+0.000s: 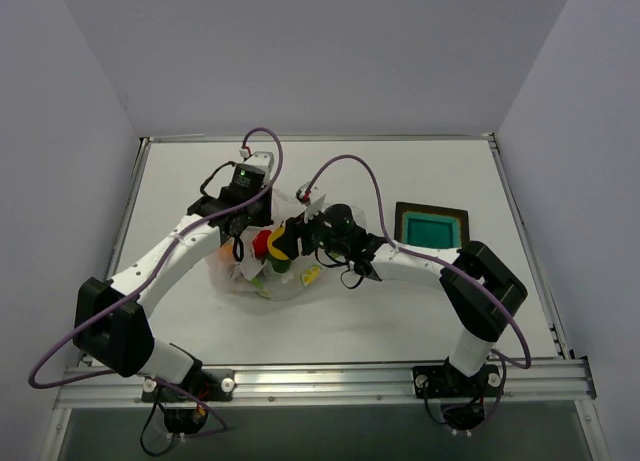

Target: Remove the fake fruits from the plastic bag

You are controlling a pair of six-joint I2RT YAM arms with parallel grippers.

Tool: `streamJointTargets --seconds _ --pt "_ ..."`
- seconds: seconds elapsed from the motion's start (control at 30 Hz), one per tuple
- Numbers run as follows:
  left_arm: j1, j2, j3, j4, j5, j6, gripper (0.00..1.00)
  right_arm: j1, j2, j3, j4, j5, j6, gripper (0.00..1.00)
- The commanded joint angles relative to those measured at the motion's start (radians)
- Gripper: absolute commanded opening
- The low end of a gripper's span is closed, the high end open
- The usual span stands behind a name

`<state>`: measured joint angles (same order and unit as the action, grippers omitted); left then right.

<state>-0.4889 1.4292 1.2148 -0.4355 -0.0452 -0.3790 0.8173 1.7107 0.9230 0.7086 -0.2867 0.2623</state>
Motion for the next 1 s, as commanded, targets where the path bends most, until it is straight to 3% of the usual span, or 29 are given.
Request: streamJointTargets --seconds 0.0,0.03,0.33,0.57,0.83,0.97 --pt "0.003 -0.029 -0.001 0.078 -0.077 -0.001 0.11 -0.004 -0.042 0.004 0.061 -0.022 0.011 0.0" --pt "0.004 -0.05 -0.021 0.114 -0.087 -0.018 0.03 -0.004 -0.045 0.002 0.06 -0.014 0.011 0.0" --pt "0.01 -0.173 -0.126 0.345 -0.091 -0.07 0.03 0.045 -0.082 -0.056 0.017 0.098 0.015 0.0" --pt "0.05 -0.135 -0.084 0.353 -0.107 -0.086 0.02 0.143 -0.17 -0.101 -0.009 0.21 -0.04 0.0" --pt "0.041 -0.191 -0.225 0.373 -0.173 -0.144 0.03 0.187 -0.292 -0.089 0.101 0.472 -0.083 0.0" --pt "0.027 -0.245 -0.251 0.371 -0.191 -0.143 0.02 0.187 -0.278 -0.026 0.152 0.433 -0.045 0.0"
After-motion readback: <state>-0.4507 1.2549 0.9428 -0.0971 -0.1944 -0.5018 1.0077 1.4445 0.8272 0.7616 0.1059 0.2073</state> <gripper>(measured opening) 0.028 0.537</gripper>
